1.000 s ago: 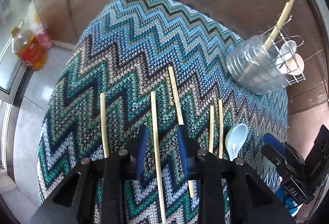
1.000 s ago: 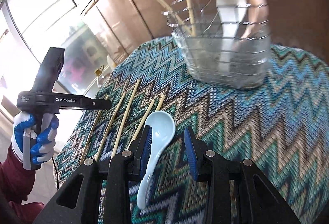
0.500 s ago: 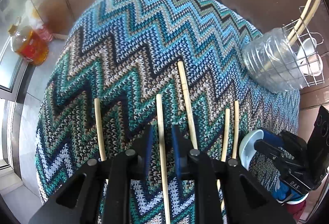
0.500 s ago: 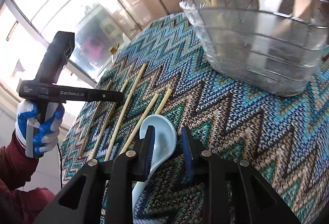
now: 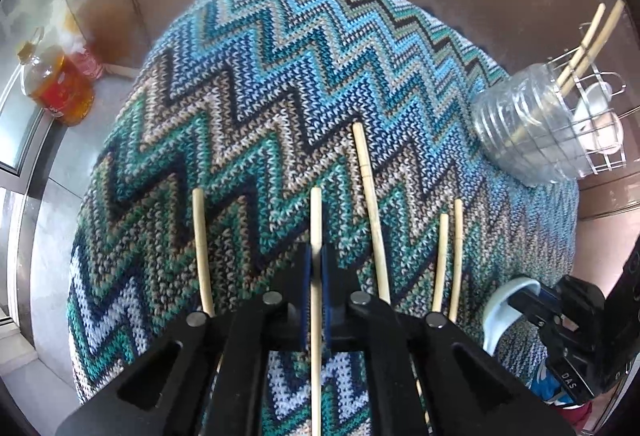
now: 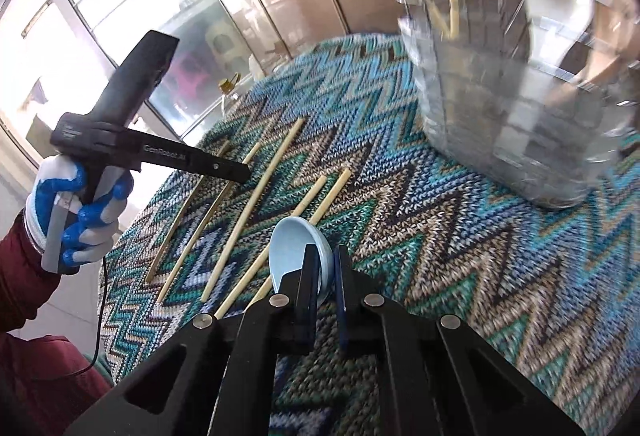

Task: Organize utensils
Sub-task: 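Grasp the light-blue spoon with the right tool while the left tool grasps a chopstick, then carry the light-blue spoon to the wire holder while the left tool carries its chopstick there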

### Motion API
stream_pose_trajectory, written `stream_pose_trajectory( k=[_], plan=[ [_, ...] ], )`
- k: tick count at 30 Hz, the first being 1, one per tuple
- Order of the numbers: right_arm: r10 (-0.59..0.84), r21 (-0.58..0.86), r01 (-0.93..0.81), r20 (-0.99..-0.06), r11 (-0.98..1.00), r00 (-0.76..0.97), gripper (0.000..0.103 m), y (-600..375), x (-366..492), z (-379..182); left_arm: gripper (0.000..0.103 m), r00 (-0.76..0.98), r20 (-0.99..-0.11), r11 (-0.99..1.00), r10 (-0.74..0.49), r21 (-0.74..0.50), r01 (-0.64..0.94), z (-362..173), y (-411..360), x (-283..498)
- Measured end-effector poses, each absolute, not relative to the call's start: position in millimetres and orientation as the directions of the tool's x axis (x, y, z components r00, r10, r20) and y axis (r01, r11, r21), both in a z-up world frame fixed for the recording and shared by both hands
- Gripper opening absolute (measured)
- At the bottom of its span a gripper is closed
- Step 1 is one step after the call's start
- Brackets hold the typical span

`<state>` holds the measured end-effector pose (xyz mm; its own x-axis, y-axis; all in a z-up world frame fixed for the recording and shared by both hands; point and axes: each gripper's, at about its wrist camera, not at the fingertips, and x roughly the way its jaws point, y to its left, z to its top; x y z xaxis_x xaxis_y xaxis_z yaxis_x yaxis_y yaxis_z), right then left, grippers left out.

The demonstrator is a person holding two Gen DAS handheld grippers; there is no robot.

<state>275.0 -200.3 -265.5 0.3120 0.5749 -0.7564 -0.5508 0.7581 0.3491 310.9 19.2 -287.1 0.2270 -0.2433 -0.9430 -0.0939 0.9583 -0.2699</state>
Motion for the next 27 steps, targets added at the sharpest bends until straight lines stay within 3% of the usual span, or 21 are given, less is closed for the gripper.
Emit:
stream_pose_trajectory(
  k=[17,23,27],
  plan=[
    [0.422,0.218,-0.374,-0.635,0.901,0.647,0.007,-261.2,191.5,-158.5,0.004,0.42,-0.83,0.915,-0.367,-0.403,0.004,-202.4,34.0,240.9],
    [0.329,0.18,-0.275,-0.548,0.944,0.769,0.007,-271.3,191.3,-113.3,0.004,0.558,-0.685,0.871,-0.468,-0.466,0.158,-130.4,12.7,232.6],
    [0.253,0.176,-0.192,-0.459,0.965,0.852,0.007,-279.9,207.0,-81.0,0.004,0.67,-0.544,0.844,-0.504,-0.474,0.25,-69.8,-11.2,243.4]
  ],
)
